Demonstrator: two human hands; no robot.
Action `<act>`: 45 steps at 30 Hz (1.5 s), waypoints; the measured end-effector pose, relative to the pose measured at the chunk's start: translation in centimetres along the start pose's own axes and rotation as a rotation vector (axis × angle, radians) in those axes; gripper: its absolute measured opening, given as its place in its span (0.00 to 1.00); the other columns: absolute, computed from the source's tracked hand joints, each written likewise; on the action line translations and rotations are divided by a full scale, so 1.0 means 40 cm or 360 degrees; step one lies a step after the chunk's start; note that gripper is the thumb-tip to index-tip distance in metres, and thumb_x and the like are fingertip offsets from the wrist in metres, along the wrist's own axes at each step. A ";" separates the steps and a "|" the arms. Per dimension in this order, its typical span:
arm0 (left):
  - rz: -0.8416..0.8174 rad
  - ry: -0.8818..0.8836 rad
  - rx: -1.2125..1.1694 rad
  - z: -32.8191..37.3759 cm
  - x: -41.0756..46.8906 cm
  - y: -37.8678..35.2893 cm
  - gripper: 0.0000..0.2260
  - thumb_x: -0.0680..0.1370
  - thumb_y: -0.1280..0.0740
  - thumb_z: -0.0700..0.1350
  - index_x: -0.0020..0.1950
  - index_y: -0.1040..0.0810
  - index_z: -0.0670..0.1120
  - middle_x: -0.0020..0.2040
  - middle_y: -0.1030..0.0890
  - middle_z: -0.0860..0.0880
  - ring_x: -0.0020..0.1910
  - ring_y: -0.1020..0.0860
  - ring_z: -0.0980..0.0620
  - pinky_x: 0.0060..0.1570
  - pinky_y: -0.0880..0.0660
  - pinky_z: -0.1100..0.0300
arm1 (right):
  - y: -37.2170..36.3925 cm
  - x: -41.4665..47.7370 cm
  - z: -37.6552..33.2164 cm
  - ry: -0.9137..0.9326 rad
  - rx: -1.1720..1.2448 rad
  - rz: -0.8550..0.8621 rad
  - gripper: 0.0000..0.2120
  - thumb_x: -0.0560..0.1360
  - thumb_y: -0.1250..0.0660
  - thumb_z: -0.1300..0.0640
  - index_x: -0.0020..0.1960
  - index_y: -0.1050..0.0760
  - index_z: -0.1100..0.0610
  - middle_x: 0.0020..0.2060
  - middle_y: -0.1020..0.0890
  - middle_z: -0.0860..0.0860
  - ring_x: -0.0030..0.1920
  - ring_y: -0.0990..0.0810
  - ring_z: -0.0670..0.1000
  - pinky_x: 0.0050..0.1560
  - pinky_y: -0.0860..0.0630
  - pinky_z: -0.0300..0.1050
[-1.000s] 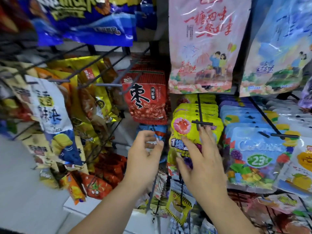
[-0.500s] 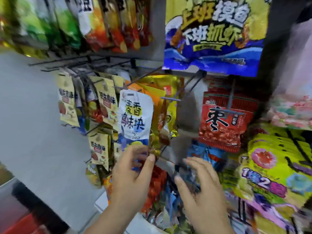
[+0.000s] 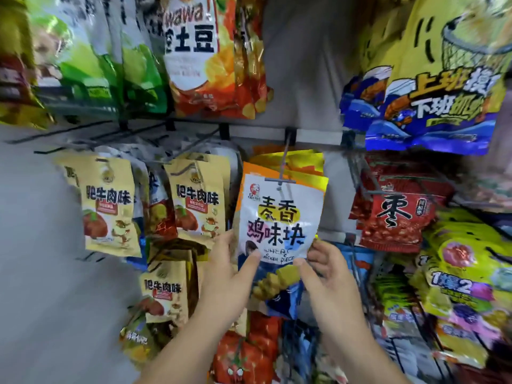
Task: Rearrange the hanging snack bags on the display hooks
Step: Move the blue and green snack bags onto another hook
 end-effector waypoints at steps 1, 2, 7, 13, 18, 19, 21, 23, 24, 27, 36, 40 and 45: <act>-0.0033 0.0021 -0.0047 -0.003 0.004 0.000 0.18 0.82 0.33 0.54 0.67 0.37 0.66 0.59 0.30 0.74 0.54 0.32 0.85 0.50 0.30 0.77 | -0.007 -0.003 -0.002 -0.0001 -0.0007 0.0020 0.21 0.79 0.30 0.46 0.70 0.28 0.44 0.58 0.20 0.41 0.59 0.20 0.44 0.64 0.23 0.53; -0.0049 0.0036 -0.0095 -0.008 0.007 -0.001 0.17 0.82 0.33 0.55 0.67 0.35 0.66 0.60 0.28 0.72 0.55 0.30 0.83 0.53 0.29 0.76 | -0.014 -0.006 -0.004 -0.0005 -0.0004 0.0046 0.20 0.79 0.30 0.46 0.69 0.28 0.45 0.58 0.20 0.42 0.59 0.20 0.45 0.64 0.22 0.53; -0.0018 0.0054 -0.0272 -0.027 -0.001 0.000 0.16 0.82 0.31 0.52 0.69 0.27 0.60 0.61 0.20 0.62 0.58 0.20 0.65 0.60 0.19 0.53 | -0.035 -0.023 -0.027 0.0056 0.0108 0.0147 0.10 0.79 0.29 0.49 0.57 0.28 0.41 0.56 0.18 0.43 0.57 0.19 0.45 0.55 0.24 0.44; -0.0020 0.0062 -0.0426 0.006 -0.027 0.006 0.10 0.79 0.29 0.54 0.58 0.25 0.64 0.56 0.16 0.58 0.56 0.16 0.57 0.58 0.18 0.46 | -0.038 -0.036 -0.044 0.0175 0.0130 0.0085 0.10 0.79 0.28 0.55 0.55 0.26 0.46 0.50 0.15 0.42 0.54 0.16 0.42 0.57 0.21 0.44; -0.0017 0.0051 -0.0460 0.045 -0.066 0.012 0.11 0.81 0.29 0.51 0.62 0.26 0.60 0.57 0.15 0.57 0.57 0.17 0.56 0.61 0.20 0.46 | -0.022 -0.055 -0.063 0.0217 0.0166 0.0032 0.10 0.79 0.28 0.56 0.55 0.26 0.46 0.50 0.15 0.42 0.55 0.17 0.41 0.58 0.23 0.44; -0.0012 0.0062 -0.0474 0.051 -0.074 0.015 0.11 0.81 0.29 0.49 0.62 0.26 0.59 0.57 0.15 0.57 0.57 0.16 0.57 0.61 0.20 0.47 | -0.019 -0.061 -0.066 0.0212 0.0190 0.0021 0.10 0.79 0.28 0.57 0.56 0.25 0.47 0.51 0.15 0.41 0.55 0.16 0.41 0.58 0.23 0.42; 0.0004 0.0091 -0.0498 0.064 -0.095 0.024 0.12 0.81 0.29 0.47 0.62 0.26 0.57 0.56 0.14 0.58 0.57 0.16 0.57 0.61 0.19 0.48 | -0.011 -0.071 -0.073 0.0201 0.0243 -0.0021 0.10 0.79 0.28 0.59 0.57 0.25 0.48 0.51 0.15 0.39 0.54 0.16 0.39 0.56 0.23 0.38; 0.0026 0.0124 -0.0492 0.071 -0.115 0.037 0.13 0.80 0.28 0.46 0.62 0.25 0.56 0.56 0.14 0.57 0.56 0.15 0.56 0.60 0.19 0.48 | -0.004 -0.082 -0.073 0.0188 0.0267 -0.0097 0.11 0.79 0.28 0.58 0.56 0.26 0.47 0.50 0.15 0.37 0.53 0.16 0.38 0.52 0.24 0.36; 0.0029 0.0147 -0.0493 0.072 -0.126 0.044 0.13 0.80 0.28 0.45 0.62 0.25 0.55 0.56 0.14 0.56 0.56 0.15 0.55 0.59 0.18 0.48 | -0.002 -0.087 -0.069 0.0167 0.0281 -0.0135 0.11 0.79 0.28 0.58 0.56 0.26 0.46 0.49 0.15 0.37 0.52 0.16 0.38 0.51 0.24 0.37; 0.0053 0.0265 -0.0568 0.058 -0.162 0.067 0.13 0.79 0.27 0.42 0.61 0.24 0.51 0.54 0.12 0.50 0.54 0.13 0.48 0.56 0.17 0.42 | -0.002 -0.101 -0.040 0.0109 0.0270 -0.0253 0.11 0.77 0.27 0.57 0.55 0.26 0.47 0.48 0.14 0.42 0.51 0.15 0.42 0.53 0.22 0.41; 0.0169 0.0108 -0.0683 0.107 -0.195 0.124 0.18 0.74 0.21 0.44 0.59 0.23 0.48 0.53 0.13 0.45 0.53 0.14 0.43 0.53 0.17 0.46 | -0.033 -0.109 -0.094 0.0242 0.0310 -0.0326 0.10 0.75 0.26 0.49 0.50 0.26 0.39 0.40 0.14 0.54 0.44 0.16 0.54 0.51 0.20 0.58; 0.0117 -0.0212 -0.0642 0.234 -0.129 0.170 0.19 0.73 0.21 0.49 0.60 0.24 0.51 0.53 0.13 0.48 0.53 0.14 0.47 0.55 0.17 0.44 | -0.012 -0.076 -0.251 0.0521 0.0352 -0.0256 0.10 0.77 0.28 0.50 0.55 0.27 0.41 0.44 0.13 0.47 0.45 0.15 0.45 0.49 0.19 0.46; 0.0006 -0.0485 -0.0658 0.393 -0.022 0.203 0.14 0.76 0.27 0.46 0.60 0.25 0.51 0.51 0.13 0.53 0.51 0.14 0.52 0.49 0.16 0.54 | 0.025 -0.026 -0.444 0.0784 0.0342 -0.0052 0.07 0.77 0.28 0.48 0.51 0.27 0.41 0.44 0.15 0.44 0.45 0.16 0.44 0.47 0.22 0.43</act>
Point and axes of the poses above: each hand's wrist, its own x-axis towards the middle knuckle, its own y-axis out of the back of the hand, z = x × y, the point moved 1 cm from there along x, towards the middle knuckle
